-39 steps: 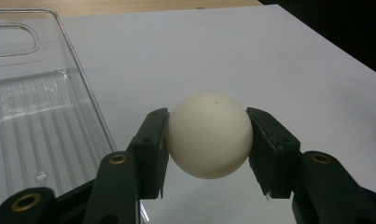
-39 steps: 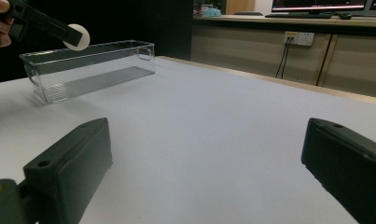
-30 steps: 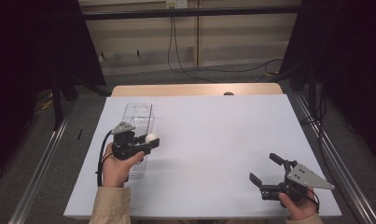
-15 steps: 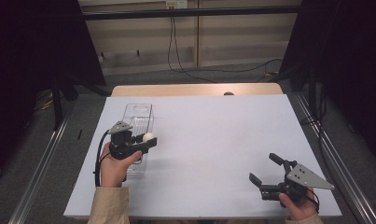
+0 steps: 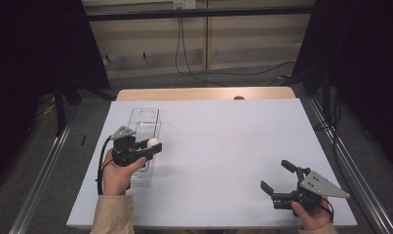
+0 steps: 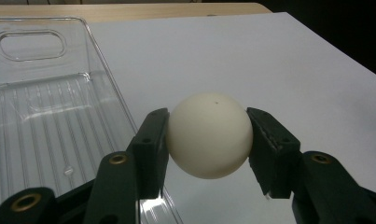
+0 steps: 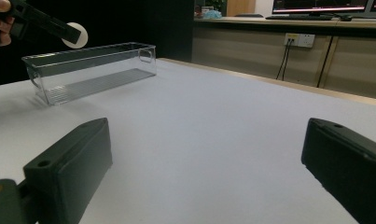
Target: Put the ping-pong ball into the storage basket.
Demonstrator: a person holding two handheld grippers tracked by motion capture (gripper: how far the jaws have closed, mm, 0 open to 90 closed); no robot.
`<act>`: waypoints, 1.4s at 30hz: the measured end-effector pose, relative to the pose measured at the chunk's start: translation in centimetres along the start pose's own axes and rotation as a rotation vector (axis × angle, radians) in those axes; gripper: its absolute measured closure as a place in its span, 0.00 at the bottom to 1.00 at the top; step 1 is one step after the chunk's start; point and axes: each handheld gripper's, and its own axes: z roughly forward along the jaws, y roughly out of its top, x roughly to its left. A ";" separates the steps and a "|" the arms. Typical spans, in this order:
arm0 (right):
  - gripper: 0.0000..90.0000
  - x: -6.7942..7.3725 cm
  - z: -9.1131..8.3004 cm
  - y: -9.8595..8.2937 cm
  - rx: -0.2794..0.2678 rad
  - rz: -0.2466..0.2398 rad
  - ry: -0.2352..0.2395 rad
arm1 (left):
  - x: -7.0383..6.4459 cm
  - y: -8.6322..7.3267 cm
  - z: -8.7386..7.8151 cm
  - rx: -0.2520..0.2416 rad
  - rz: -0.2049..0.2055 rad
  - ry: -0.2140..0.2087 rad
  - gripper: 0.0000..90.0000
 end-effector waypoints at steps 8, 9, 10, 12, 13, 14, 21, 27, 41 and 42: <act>0.01 0.0 0.0 0.0 0.000 -0.005 0.007 | 0.3 0.1 -0.3 -0.004 0.000 -0.002 0.57; 0.01 0.0 0.0 0.0 0.000 -0.006 0.008 | 0.3 0.1 -0.3 -0.005 0.000 0.000 0.57; 0.01 0.0 0.0 0.0 0.001 -0.006 0.007 | 0.3 0.1 -0.3 -0.004 0.001 0.003 0.57; 0.01 0.0 0.0 0.0 0.000 -0.007 0.007 | 0.4 0.1 -0.3 -0.002 0.002 0.001 0.57; 0.01 0.0 0.0 0.0 0.001 -0.005 0.007 | 0.3 0.0 -0.3 -0.005 -0.003 0.002 0.57; 0.01 0.0 0.0 0.0 0.002 -0.004 0.008 | 0.3 0.0 -0.3 -0.003 -0.002 0.004 0.57; 0.01 0.0 0.0 0.0 -0.001 -0.007 0.006 | 0.5 0.0 -0.4 -0.010 -0.007 0.006 0.57; 0.01 0.0 0.0 0.0 0.000 -0.005 0.008 | 0.6 0.1 -0.5 -0.012 -0.007 0.008 0.57; 0.01 0.0 0.0 0.0 -0.001 -0.005 0.007 | 0.8 0.1 -0.7 -0.016 -0.012 0.012 0.57; 0.01 0.0 0.0 0.0 0.000 -0.005 0.008 | 0.8 0.0 -0.8 -0.015 -0.012 0.020 0.57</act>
